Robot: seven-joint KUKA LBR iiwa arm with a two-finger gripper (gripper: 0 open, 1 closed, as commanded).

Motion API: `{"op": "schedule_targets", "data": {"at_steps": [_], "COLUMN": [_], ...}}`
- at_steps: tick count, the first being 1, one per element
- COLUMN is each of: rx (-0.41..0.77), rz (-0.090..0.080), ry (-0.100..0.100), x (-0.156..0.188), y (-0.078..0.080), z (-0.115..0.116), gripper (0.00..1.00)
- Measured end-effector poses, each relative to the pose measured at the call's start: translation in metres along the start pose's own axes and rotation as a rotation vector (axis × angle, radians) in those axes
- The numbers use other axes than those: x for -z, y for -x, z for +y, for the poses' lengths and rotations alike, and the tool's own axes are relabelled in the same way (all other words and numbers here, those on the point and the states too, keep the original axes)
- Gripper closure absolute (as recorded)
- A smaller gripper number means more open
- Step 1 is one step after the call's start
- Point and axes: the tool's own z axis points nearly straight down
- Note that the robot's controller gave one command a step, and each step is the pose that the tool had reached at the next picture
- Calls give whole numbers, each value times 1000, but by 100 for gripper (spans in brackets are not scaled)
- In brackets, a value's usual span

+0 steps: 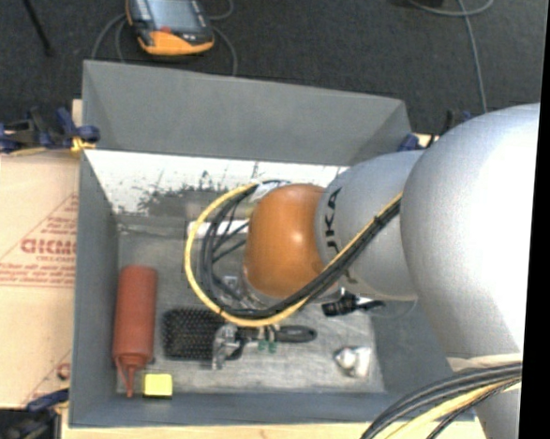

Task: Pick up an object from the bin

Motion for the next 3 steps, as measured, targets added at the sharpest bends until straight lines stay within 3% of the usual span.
{"op": "schedule_targets", "data": {"at_steps": [1, 3], "rx": [-85, -84], "rz": [10, 13], "ry": [-3, -3], "x": [63, 65], "y": [8, 7], "z": [-3, -4], "gripper": [100, 100]}}
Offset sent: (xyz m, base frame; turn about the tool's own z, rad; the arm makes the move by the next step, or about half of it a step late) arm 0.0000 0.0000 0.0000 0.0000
